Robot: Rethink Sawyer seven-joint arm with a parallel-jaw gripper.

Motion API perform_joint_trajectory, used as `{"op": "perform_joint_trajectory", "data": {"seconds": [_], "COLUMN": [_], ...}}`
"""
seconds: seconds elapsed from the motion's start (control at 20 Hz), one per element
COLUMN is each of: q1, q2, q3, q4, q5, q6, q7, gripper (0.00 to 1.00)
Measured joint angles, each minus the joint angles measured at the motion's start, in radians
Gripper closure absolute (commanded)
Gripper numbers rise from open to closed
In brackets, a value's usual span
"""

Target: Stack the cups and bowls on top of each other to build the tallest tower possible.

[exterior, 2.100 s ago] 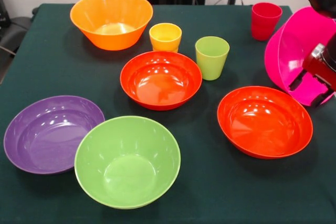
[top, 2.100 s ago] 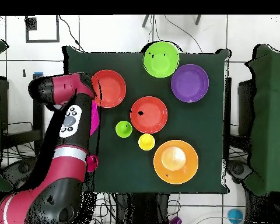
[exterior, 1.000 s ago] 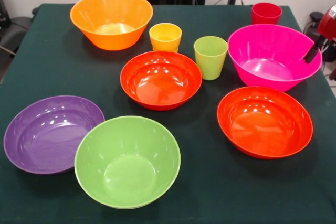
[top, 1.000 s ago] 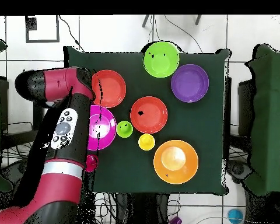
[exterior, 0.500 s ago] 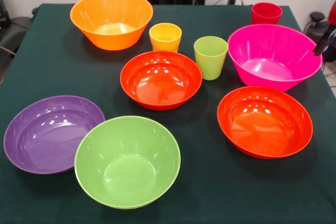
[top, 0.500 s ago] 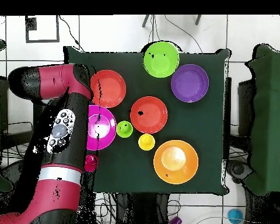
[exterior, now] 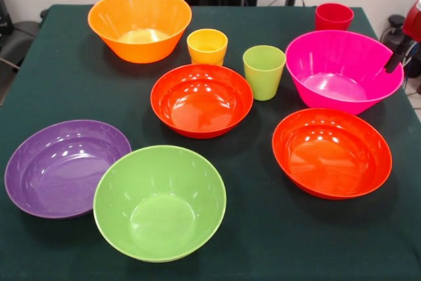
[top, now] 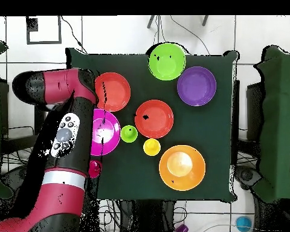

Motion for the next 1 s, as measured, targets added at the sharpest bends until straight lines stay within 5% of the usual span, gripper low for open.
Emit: {"op": "perform_joint_trajectory", "data": {"seconds": [1.0], "q1": [-0.025], "q2": [-0.014], "q3": [0.001], "q4": [0.129], "q5": [-0.008], "q6": [-0.055], "q7": [0.000], "gripper": [0.00]}}
